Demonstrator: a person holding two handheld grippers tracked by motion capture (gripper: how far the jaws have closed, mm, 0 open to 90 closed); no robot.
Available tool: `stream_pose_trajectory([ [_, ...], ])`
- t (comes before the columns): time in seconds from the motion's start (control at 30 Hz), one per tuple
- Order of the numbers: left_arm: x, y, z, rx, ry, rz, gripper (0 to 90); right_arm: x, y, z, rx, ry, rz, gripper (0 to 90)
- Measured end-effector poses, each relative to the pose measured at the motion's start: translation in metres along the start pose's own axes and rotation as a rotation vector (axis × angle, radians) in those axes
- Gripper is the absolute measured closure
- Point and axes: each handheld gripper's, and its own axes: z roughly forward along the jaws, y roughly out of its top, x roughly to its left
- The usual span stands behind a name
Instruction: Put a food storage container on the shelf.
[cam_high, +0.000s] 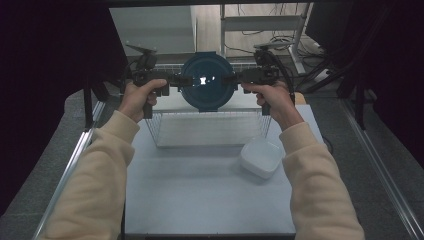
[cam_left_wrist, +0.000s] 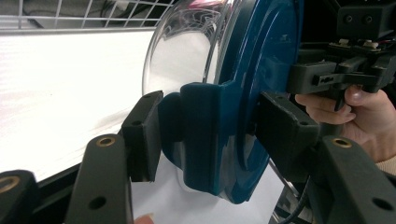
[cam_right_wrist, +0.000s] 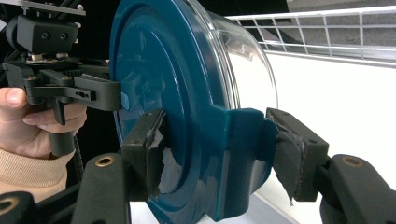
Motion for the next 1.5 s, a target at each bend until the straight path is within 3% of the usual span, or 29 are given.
stream_pose_trajectory([
  [0.27,0.017,0.003,0.013,0.028,-0.003,-0.041,43.2,-0.016,0.002,0.011,0.026,-0.007,0.049,39.6],
  [0.5,0.03,0.01,0.022,0.025,-0.018,-0.108,42.8,-0.029,0.006,0.019,0.025,-0.014,0.106,39.2],
  [0.7,0.043,0.016,0.03,0.015,-0.035,-0.195,41.6,-0.039,0.015,0.026,0.037,-0.024,0.202,38.0],
  [0.87,0.052,0.018,0.034,0.012,-0.045,-0.243,40.3,-0.046,0.019,0.032,0.036,-0.026,0.285,37.1],
  [1.07,0.061,0.018,0.039,-0.001,-0.066,-0.291,39.1,-0.056,0.018,0.038,0.016,-0.028,0.349,36.1],
  [1.27,0.064,0.016,0.044,-0.034,-0.065,-0.304,37.6,-0.063,0.014,0.041,0.011,-0.019,0.399,34.6],
  [1.43,0.064,0.013,0.045,-0.059,-0.063,-0.296,36.7,-0.063,0.011,0.04,-0.011,-0.019,0.388,33.8],
  [1.5,0.064,0.01,0.045,-0.069,-0.031,-0.288,29.4,-0.059,0.009,0.039,-0.032,-0.061,0.362,25.5],
])
